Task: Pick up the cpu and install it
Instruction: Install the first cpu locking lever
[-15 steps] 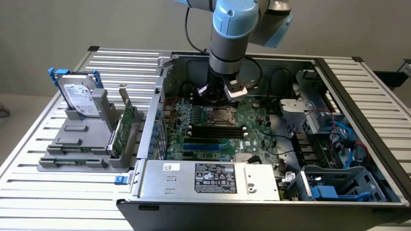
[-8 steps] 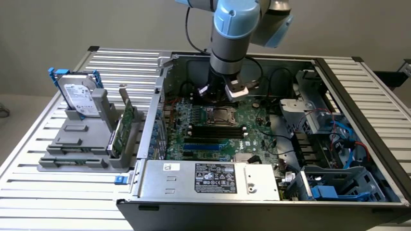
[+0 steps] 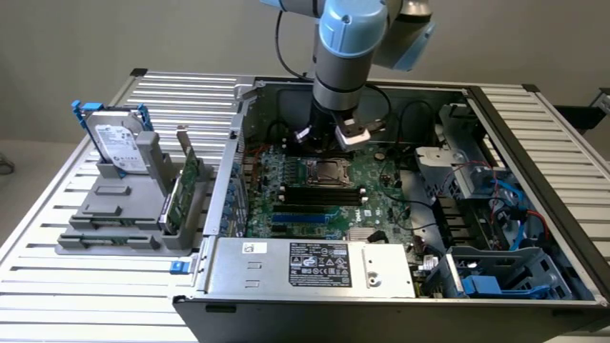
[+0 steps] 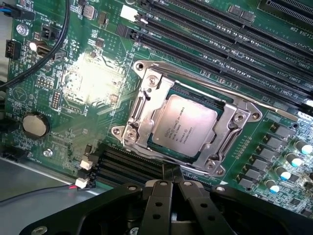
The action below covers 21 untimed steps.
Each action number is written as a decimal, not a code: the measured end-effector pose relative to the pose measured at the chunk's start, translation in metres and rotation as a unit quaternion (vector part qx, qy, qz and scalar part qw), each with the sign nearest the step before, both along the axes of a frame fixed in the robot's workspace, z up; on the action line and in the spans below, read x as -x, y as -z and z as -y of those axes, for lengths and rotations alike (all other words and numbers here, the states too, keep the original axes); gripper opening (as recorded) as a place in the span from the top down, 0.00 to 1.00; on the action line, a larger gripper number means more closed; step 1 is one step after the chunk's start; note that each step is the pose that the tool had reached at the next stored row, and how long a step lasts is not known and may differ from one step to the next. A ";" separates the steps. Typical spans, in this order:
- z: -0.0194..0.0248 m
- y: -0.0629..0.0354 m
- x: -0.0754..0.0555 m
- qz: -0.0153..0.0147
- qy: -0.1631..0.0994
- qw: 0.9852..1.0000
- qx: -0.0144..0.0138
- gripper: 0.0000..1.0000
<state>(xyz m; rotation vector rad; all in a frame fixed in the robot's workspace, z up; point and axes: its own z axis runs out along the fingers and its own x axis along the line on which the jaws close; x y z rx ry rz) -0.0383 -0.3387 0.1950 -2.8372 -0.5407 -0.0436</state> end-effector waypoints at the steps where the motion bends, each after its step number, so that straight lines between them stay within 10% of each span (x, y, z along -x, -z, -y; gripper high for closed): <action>1: 0.0000 0.0000 0.000 0.000 0.000 1.000 0.000 0.89; 21: 0.0000 0.0000 -0.005 0.000 -0.004 1.000 0.002 0.89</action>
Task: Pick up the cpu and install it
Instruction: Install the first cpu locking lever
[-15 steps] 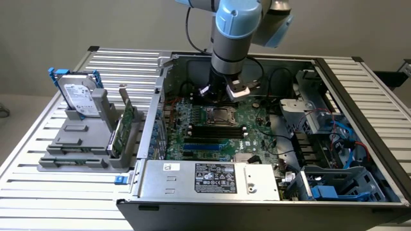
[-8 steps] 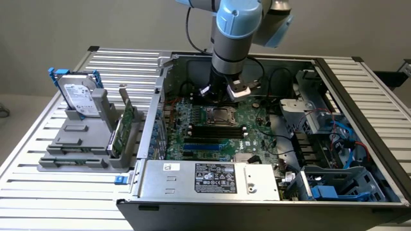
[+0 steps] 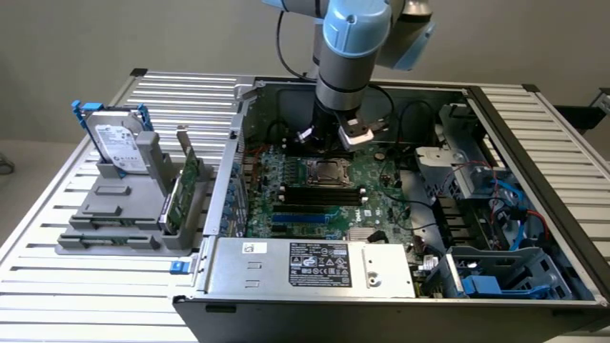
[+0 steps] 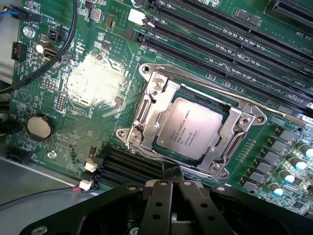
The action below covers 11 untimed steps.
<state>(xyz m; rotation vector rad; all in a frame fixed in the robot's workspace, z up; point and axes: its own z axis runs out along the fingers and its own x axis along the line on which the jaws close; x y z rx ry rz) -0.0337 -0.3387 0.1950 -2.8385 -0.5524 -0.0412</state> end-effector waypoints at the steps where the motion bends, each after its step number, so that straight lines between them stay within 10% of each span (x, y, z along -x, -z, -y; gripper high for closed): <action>1: 0.0000 0.0000 0.000 0.000 0.000 1.000 0.000 0.89; 11: 0.0000 0.0000 -0.004 0.000 -0.002 1.000 0.000 0.89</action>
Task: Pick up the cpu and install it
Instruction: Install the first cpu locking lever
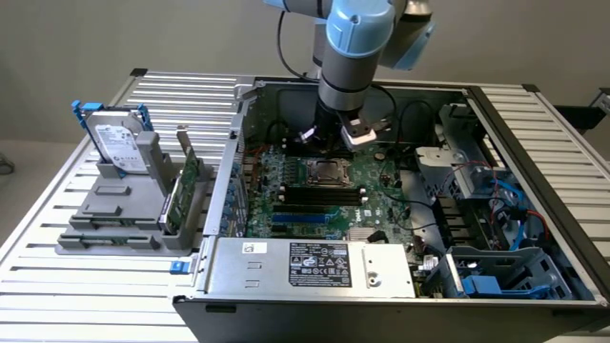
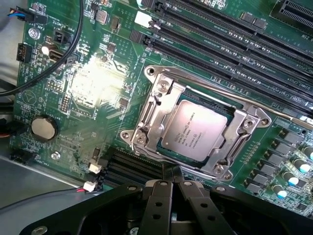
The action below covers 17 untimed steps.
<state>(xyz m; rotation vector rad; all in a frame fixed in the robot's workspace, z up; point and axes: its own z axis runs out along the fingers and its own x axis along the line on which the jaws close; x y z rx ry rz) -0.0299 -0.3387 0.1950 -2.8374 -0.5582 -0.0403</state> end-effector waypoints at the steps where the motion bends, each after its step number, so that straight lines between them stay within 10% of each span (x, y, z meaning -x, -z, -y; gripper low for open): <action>1: 0.0000 0.0000 0.000 0.000 0.000 1.000 0.000 0.89; 17: 0.0000 0.0001 -0.006 0.000 -0.005 1.000 0.000 0.89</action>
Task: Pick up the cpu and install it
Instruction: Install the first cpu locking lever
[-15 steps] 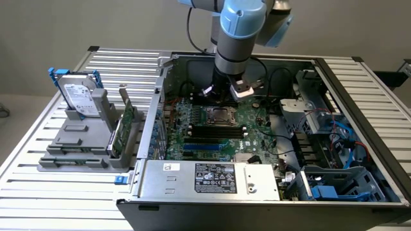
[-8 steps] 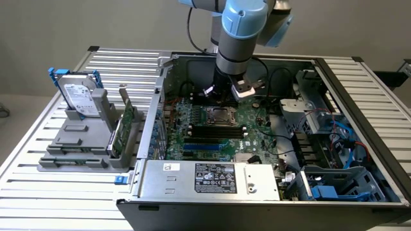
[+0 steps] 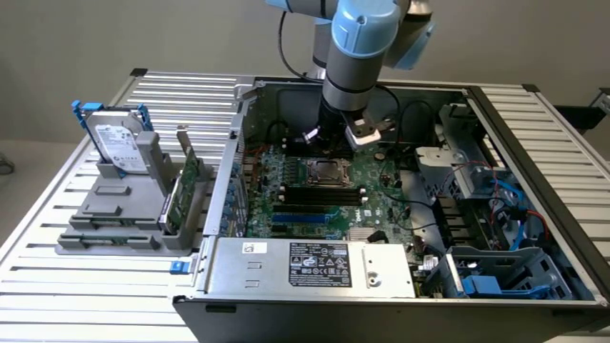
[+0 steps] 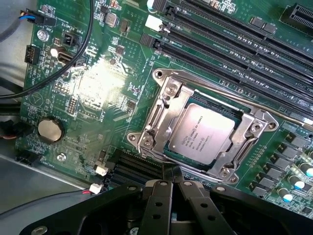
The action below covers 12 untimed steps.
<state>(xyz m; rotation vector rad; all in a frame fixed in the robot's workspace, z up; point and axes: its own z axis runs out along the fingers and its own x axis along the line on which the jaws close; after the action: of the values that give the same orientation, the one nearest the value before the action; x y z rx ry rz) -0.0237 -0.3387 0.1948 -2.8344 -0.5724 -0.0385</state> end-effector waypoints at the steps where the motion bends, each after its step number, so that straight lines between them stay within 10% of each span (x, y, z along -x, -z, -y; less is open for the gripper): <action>1: 0.0000 0.0000 0.000 0.000 0.000 1.000 0.000 0.89; 12: 0.0001 0.0001 -0.005 0.000 -0.006 1.000 0.000 0.89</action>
<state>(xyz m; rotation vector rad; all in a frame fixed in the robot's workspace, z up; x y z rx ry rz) -0.0190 -0.3387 0.1947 -2.8302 -0.5894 -0.0367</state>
